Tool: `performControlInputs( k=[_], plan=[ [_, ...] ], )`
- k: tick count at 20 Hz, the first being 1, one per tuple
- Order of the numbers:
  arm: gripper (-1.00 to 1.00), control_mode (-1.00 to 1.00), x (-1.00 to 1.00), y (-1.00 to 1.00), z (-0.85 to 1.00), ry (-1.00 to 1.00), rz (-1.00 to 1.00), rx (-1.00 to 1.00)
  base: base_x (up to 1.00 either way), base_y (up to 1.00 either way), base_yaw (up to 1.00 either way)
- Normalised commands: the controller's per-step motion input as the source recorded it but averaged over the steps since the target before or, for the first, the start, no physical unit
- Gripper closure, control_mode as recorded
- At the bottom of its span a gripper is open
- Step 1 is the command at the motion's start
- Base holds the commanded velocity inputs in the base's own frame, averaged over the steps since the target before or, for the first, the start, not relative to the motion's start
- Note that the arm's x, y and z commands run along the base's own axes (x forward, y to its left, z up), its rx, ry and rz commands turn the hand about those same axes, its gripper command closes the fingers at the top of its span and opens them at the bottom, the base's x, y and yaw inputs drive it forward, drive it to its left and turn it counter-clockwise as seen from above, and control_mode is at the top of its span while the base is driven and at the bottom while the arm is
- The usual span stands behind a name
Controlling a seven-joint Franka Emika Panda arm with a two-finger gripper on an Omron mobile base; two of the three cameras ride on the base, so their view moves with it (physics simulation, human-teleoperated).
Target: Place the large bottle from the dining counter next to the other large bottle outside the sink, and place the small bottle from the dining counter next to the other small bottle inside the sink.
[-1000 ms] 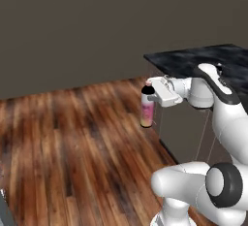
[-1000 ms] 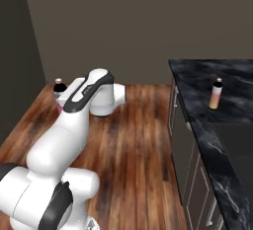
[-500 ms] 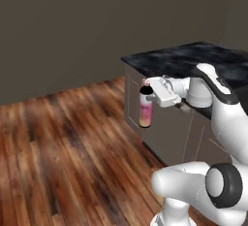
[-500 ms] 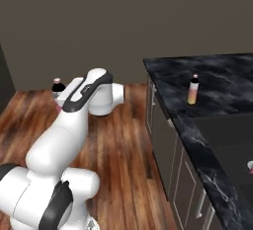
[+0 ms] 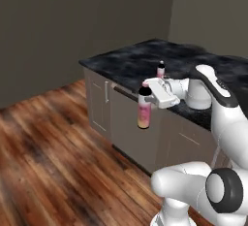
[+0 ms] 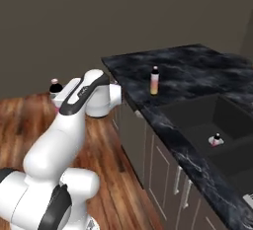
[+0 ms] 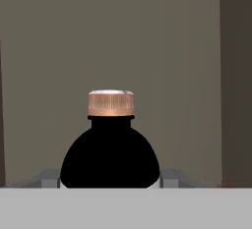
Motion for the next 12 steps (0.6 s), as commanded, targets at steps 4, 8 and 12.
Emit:
performControlInputs(
  k=[4, 8, 12],
  plan=[
    [1.0, 1.0, 0.0, 0.0, 0.0, 0.0, 0.0, 0.0, 0.23, 0.05, -0.48],
    [1.0, 1.0, 0.0, 0.0, 0.0, 0.0, 0.0, 0.0, 0.26, 0.08, -0.48],
    [1.0, 1.0, 0.0, 0.0, 0.0, 0.0, 0.0, 0.0, 0.28, 0.13, -0.47]
  ],
)
